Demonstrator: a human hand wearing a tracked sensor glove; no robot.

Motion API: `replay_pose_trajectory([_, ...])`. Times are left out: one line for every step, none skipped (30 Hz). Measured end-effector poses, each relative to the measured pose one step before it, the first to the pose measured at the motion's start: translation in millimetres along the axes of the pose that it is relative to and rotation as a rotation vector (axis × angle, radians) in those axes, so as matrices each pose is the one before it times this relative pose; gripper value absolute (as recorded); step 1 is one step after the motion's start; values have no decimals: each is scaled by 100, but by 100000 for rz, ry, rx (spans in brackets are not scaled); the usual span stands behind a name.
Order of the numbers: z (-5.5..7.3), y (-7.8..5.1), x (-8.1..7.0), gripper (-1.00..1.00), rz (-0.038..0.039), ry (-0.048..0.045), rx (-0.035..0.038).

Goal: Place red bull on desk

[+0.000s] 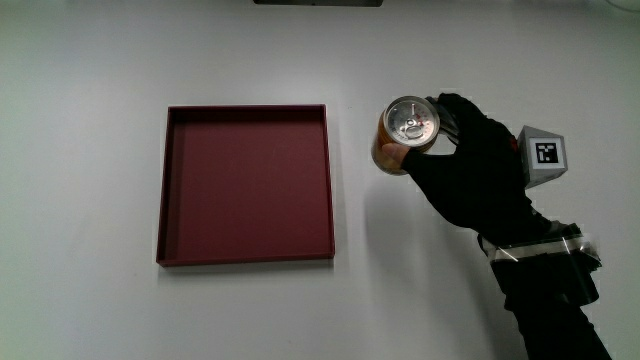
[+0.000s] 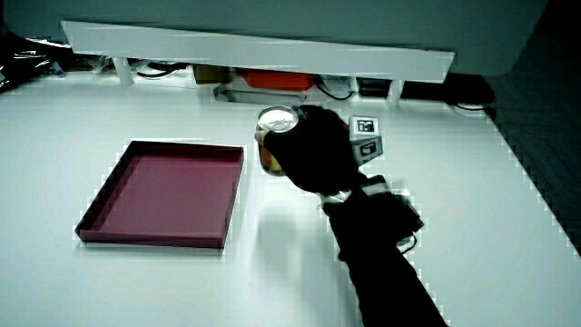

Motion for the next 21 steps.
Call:
replay_pose_trajectory([183,16,346,0,307,876,529])
replay_pose_trajectory([287,49,523,0,-1699,-2086,769])
replay_pose_trajectory([127,35,272,0,-599,1031,192])
replay_pose_trajectory([161,56,400,0,-484,36,954])
replay_pose_trajectory([190,69,529,0,-1661,-759,516])
replay_pose_trajectory([99,22,363,0,-1562,177,559])
replay_pose_trajectory([142,73,577,0,-177,72,685])
replay_pose_trajectory([93,25,432,0,-1251,-74,545])
replay_pose_trajectory([16,5,299,0,-441,709,193])
replay_pose_trajectory([101,78,536,0,-1034,-1312,477])
replay_pose_trajectory([27,30,405,0,-1455,-843,435])
replay_pose_trajectory([12,79,455,0,399,-83,450])
replay_pose_trajectory([-1,-7,392,0,-1885,-710,181])
replay_pose_trajectory([9,18,494,0,-453,287,407])
replay_pose_trajectory([-21,7,438,0,-734,-102,346])
replay_pose_trajectory([-40,15,359,0,-972,-837,442])
replay_pose_trajectory([-78,-36,232,0,-1866,286,-333])
replay_pose_trajectory([10,87,560,0,-546,959,-64])
replay_pose_trajectory([-32,-17,231,0,-115,811,607])
replay_pose_trajectory([-24,-51,180,0,-1704,-151,-470])
replay_pose_trajectory([41,57,429,0,299,297,540])
